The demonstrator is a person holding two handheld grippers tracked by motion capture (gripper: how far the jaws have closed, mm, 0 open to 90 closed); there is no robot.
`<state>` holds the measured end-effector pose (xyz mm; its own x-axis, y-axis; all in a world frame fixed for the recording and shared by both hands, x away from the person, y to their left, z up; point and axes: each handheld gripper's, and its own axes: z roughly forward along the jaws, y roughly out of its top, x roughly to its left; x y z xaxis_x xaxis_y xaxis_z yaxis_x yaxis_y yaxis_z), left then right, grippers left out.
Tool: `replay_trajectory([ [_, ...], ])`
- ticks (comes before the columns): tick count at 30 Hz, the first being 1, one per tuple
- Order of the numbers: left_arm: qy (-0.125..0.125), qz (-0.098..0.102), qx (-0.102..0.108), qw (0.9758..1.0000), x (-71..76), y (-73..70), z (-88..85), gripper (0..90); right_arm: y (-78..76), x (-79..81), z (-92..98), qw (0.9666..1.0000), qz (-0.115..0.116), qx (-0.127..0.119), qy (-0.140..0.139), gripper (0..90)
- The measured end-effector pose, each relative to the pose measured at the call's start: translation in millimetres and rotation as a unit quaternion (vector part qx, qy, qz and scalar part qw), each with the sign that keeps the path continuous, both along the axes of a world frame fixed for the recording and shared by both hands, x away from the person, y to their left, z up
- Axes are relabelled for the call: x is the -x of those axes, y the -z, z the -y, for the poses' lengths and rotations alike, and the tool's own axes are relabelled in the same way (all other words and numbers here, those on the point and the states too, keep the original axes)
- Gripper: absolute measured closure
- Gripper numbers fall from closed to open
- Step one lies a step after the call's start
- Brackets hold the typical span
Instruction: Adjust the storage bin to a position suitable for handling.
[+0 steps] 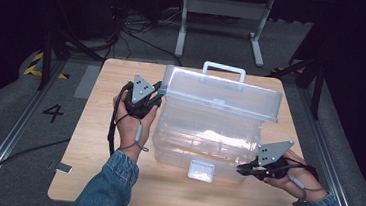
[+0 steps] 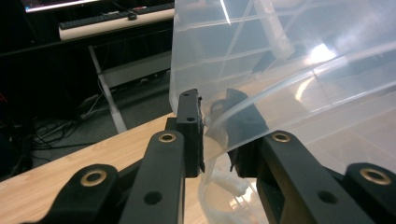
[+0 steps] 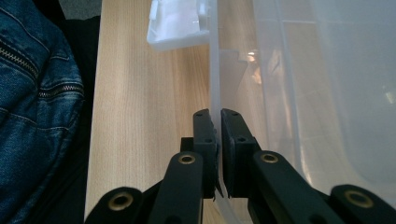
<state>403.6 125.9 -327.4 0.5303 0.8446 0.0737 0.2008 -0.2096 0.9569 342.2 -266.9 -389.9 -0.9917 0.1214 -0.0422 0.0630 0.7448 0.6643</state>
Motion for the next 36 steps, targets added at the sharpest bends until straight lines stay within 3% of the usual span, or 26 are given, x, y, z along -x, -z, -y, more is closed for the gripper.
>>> replay_trajectory([
  [4, -0.001, -0.011, 0.007, 0.9999, -5.6, -5.0, 1.0, 78.1, 1.1, 0.0, 1.1, 0.9999, -0.014, -0.007, -0.004, 85.0],
  [19, 0.006, -0.039, 0.023, 0.999, -35.0, -20.0, 1.1, 79.2, -0.4, 2.9, 1.5, 0.9999, -0.008, 0.002, 0.007, 85.5],
  [24, 0.001, -0.052, 0.016, 0.9985, -42.2, -27.2, 2.6, 78.9, -0.7, 3.0, 6.1, 1.0, -0.007, 0.006, 0.002, 85.8],
  [36, -0.007, -0.086, 0.034, 0.9957, -62.7, -33.6, 0.9, 78.6, -0.9, 2.2, 15.3, 0.9998, -0.004, 0.008, -0.016, 85.8],
])
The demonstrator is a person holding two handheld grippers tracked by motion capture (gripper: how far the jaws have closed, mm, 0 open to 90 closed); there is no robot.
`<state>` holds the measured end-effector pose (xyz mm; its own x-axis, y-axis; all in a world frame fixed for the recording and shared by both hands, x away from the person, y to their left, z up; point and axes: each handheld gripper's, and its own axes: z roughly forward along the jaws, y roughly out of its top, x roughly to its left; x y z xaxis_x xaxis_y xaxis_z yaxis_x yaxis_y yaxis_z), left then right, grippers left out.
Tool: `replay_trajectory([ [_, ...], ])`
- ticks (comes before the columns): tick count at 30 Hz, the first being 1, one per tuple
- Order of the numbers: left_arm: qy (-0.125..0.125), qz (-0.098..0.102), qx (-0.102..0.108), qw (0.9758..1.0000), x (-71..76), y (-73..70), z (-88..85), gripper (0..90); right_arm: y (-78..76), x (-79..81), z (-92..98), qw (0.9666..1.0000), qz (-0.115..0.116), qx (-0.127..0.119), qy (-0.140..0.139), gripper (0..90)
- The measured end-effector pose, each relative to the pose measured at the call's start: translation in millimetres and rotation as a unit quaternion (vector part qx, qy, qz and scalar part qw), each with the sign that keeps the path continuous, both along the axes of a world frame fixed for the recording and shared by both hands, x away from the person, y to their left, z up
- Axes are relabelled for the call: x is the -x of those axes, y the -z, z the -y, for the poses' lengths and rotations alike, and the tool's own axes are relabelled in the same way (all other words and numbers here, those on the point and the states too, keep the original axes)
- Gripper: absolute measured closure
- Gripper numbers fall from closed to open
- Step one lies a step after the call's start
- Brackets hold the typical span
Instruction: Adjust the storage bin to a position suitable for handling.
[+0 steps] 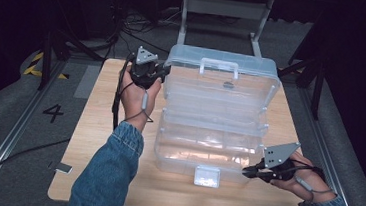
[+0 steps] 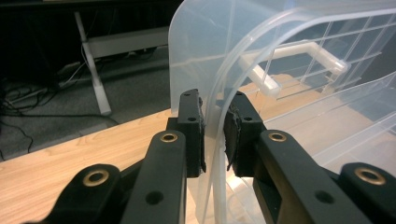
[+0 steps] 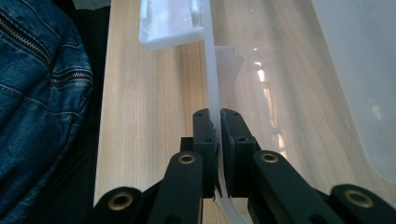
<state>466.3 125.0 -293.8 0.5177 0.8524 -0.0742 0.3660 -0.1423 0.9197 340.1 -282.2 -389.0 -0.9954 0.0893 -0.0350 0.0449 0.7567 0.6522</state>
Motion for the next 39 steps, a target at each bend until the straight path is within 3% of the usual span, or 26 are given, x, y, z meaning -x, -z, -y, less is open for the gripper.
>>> replay_trajectory([
  [12, -0.001, -0.015, 0.016, 0.9998, -24.4, 7.0, -3.6, 79.5, 0.3, -1.0, 3.0, 1.0, 0.0, 0.0, -0.008, 85.7],
  [19, 0.002, -0.026, 0.008, 0.9996, -41.9, 11.4, -2.4, 79.3, 0.1, -0.1, 2.4, 1.0, 0.004, 0.004, -0.008, 85.8],
  [25, 0.009, -0.049, 0.013, 0.9987, -57.7, 15.1, -3.4, 79.1, -0.1, 0.3, 1.5, 0.9999, 0.006, 0.007, -0.006, 85.7],
  [34, 0.009, -0.074, 0.038, 0.9965, -78.2, 28.1, -4.7, 78.8, 0.0, 0.4, 1.5, 0.9999, 0.006, 0.007, -0.006, 85.7],
  [39, 0.012, -0.076, 0.053, 0.9956, -86.1, 35.8, -5.5, 78.6, 0.2, 0.0, 1.8, 1.0, 0.004, 0.006, -0.005, 85.6],
])
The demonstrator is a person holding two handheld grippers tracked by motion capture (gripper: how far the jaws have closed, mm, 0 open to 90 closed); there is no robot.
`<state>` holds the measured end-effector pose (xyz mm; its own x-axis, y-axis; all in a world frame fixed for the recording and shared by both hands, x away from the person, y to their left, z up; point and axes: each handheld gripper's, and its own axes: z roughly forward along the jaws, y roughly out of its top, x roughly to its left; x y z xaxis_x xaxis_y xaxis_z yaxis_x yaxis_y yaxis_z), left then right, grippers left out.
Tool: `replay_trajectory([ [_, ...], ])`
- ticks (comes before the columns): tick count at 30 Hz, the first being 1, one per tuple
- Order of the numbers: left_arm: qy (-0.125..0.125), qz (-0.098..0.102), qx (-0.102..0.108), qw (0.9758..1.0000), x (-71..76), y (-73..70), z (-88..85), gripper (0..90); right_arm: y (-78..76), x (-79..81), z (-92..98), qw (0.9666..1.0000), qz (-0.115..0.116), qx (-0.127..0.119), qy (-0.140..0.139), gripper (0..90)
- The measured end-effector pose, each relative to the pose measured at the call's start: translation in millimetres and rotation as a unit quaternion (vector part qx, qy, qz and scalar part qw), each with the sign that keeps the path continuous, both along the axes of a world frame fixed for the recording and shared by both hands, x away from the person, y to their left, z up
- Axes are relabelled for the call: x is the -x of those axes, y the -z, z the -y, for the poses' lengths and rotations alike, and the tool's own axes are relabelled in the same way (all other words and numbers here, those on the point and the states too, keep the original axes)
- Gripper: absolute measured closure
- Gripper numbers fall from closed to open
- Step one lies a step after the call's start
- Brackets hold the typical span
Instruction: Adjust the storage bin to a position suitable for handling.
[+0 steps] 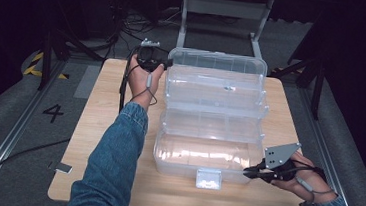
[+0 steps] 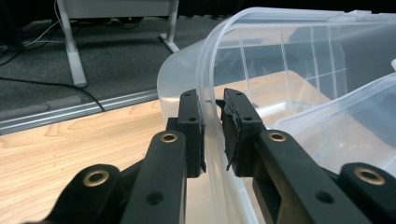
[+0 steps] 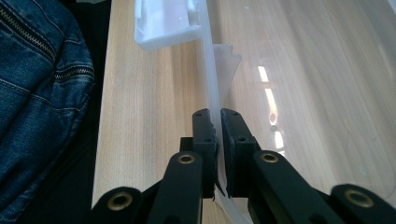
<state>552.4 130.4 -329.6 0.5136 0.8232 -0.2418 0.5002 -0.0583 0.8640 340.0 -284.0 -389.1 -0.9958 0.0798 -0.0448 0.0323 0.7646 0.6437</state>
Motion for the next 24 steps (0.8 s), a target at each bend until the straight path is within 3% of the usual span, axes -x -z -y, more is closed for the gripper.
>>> replay_trajectory([
  [13, -0.005, -0.045, 0.021, 0.9988, -22.2, 19.5, -0.8, 77.6, 0.5, -1.6, 0.3, 0.9999, -0.011, -0.003, 0.003, 85.3],
  [15, -0.002, -0.053, 0.032, 0.9981, -26.9, 23.9, -1.9, 77.7, 0.5, -1.9, -0.1, 0.9999, -0.012, -0.002, 0.004, 85.3],
  [24, -0.01, -0.08, 0.031, 0.9963, -39.4, 40.5, -0.3, 76.2, -0.1, -1.2, -1.1, 0.9999, -0.01, 0.003, 0.007, 85.3],
])
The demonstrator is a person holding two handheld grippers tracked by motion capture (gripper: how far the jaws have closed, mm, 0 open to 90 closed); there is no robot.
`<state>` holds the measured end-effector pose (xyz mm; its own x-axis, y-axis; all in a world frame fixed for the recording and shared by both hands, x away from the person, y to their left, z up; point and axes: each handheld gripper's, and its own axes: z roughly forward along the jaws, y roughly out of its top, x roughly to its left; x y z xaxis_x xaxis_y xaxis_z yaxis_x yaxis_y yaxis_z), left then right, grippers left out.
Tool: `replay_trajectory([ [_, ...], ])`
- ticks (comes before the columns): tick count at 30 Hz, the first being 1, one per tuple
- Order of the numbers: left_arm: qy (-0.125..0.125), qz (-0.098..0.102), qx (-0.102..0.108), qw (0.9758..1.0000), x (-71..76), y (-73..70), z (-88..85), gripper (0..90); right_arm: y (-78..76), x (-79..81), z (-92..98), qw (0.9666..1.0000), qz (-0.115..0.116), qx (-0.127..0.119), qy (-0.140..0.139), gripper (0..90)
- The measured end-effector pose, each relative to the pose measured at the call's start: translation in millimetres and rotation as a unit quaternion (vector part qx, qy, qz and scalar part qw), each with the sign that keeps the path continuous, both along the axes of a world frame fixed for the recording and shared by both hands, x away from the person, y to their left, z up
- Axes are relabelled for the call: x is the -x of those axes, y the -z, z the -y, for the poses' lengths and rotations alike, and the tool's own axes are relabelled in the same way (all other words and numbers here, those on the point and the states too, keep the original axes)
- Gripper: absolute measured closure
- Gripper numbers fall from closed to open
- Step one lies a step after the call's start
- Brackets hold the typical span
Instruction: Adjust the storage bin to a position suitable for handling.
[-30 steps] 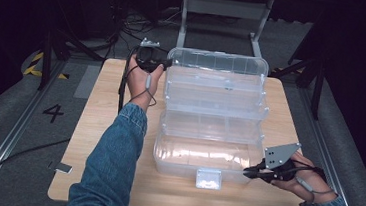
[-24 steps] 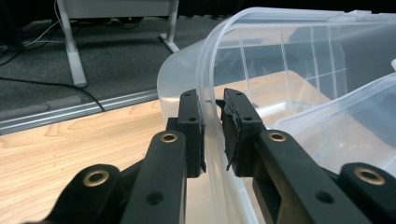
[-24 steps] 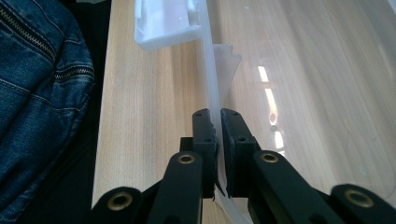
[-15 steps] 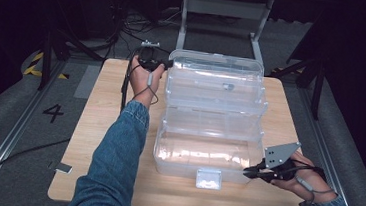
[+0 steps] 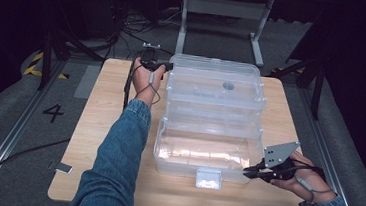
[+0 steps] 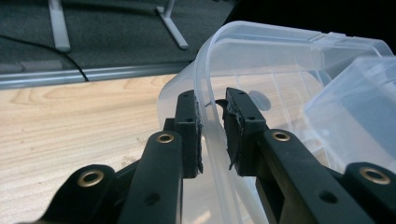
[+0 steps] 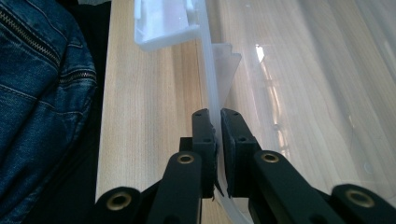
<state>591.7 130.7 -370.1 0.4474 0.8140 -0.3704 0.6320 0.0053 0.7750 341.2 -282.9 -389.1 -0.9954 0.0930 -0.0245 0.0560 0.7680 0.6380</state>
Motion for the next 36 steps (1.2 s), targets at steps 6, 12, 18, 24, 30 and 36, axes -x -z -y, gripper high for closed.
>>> replay_trajectory([
  [6, -0.006, -0.016, -0.007, 0.9998, -5.6, 7.7, 2.6, 75.4, 0.1, 0.7, -0.4, 1.0, 0.001, 0.0, 0.001, 85.2],
  [12, -0.011, -0.023, -0.011, 0.9996, -8.5, 14.7, 4.0, 74.6, 0.1, 1.2, -0.8, 1.0, 0.004, 0.001, 0.001, 85.1],
  [18, -0.016, -0.021, -0.018, 0.9995, -9.5, 16.2, 5.2, 74.0, -0.6, 0.6, -1.3, 1.0, 0.003, 0.005, -0.001, 85.1],
  [24, -0.021, -0.016, -0.017, 0.9995, -8.6, 18.5, 5.5, 73.5, -0.5, 1.1, -1.4, 1.0, 0.005, 0.005, 0.0, 84.9],
  [30, -0.025, 0.005, -0.041, 0.9988, -2.9, 12.3, 3.0, 61.0, 0.0, 1.7, -0.6, 1.0, -0.001, 0.0, 0.008, 84.0],
  [36, -0.033, 0.038, -0.045, 0.9977, 10.2, -5.8, -4.2, 52.8, -0.1, 3.2, -0.5, 0.9999, 0.003, -0.008, 0.015, 82.3],
])
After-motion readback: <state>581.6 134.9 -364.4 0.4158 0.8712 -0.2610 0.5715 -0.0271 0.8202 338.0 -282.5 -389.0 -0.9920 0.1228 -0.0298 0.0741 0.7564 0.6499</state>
